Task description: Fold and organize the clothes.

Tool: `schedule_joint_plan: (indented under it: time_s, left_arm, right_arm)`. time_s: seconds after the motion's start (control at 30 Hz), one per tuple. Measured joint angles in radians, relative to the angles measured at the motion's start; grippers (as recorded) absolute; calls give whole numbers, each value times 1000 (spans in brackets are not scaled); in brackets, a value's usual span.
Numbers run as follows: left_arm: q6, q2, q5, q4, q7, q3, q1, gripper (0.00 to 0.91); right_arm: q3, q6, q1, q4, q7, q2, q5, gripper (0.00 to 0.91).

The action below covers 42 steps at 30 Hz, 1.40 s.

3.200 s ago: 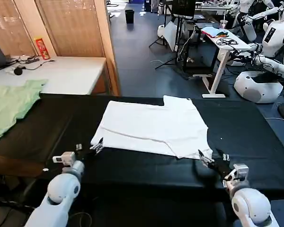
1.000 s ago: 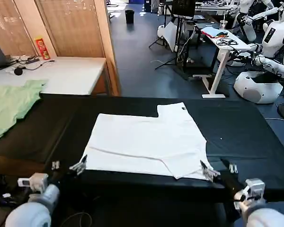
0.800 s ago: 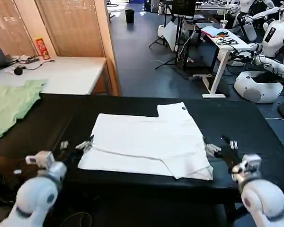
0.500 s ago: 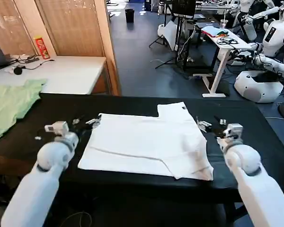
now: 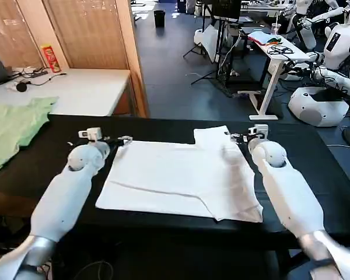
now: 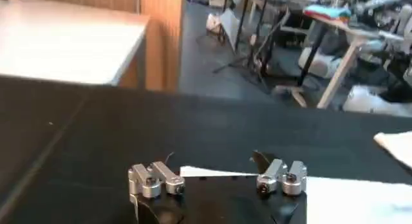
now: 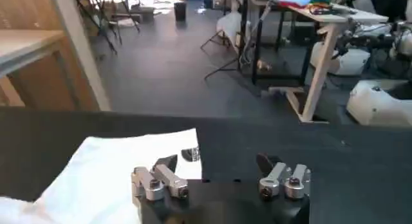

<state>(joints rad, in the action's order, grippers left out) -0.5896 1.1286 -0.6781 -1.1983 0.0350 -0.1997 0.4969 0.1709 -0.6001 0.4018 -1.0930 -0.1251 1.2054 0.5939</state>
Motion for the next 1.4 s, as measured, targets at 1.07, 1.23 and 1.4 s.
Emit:
schedule_joint_plan:
  time_s: [1.07,1.23,1.4]
  left_arm:
    - [10,79,106,156,-43,2,-30,234]
    - [15,93,111,153,-38,-13,-27,166]
    - [15,83,103,124,-31,-19,-9,166]
  right_arm:
    - [5,35,-12,123,75,46,-24,68]
    - [9,59,-4,117,76,43,-34,59]
    - [13,83,35,31,88,2,15,49]
